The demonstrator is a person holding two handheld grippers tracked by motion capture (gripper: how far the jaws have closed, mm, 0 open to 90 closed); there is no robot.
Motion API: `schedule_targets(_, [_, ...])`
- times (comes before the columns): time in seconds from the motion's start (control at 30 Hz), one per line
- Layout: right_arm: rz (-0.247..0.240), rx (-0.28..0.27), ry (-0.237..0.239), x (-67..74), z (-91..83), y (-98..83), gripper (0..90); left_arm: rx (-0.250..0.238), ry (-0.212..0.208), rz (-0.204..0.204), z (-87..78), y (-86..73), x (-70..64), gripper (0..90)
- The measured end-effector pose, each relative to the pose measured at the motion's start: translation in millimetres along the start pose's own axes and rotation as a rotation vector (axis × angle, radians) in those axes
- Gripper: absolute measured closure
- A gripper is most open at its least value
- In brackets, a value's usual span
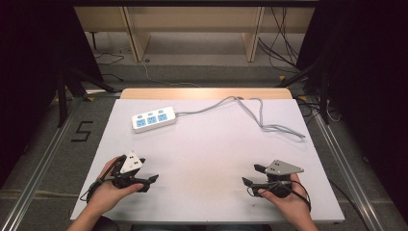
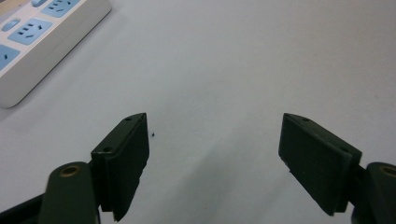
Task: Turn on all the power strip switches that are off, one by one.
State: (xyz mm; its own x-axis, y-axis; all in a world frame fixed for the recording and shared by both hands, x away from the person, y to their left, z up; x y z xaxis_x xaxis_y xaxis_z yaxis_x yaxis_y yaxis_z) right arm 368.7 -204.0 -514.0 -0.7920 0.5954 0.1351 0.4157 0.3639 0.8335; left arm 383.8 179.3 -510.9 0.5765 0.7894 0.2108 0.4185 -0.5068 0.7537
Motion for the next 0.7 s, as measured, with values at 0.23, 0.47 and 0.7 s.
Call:
schedule_targets(0.23, [-0.004,0.001,-0.003,1.6,0.4,0.5,32.7,0.003,0.044,0.014,-2.5,1.9,6.0,52.4])
schedule_targets(0.47, [-0.004,0.002,-0.004,1.3,1.2,0.0,32.7,0.019,0.109,0.032,-3.6,2.5,15.0,89.1])
schedule_targets(0.7, [-0.001,0.002,-0.008,1.1,1.4,0.1,32.5,0.023,0.126,0.032,-2.1,4.8,22.0,89.4])
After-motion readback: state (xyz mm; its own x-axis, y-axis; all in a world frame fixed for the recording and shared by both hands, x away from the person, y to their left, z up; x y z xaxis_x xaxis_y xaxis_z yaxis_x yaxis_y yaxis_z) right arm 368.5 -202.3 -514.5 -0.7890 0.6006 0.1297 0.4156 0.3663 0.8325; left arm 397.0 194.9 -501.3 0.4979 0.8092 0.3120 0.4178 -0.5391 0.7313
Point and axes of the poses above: each handheld gripper's, and its own axes: z roughly forward along the jaws, y roughly out of its top, x roughly to its left, the point moved 7 cm from there along z, roughly forward along the jaws, and after that the axes turned 10 degrees about y, right-handed, at the moved point
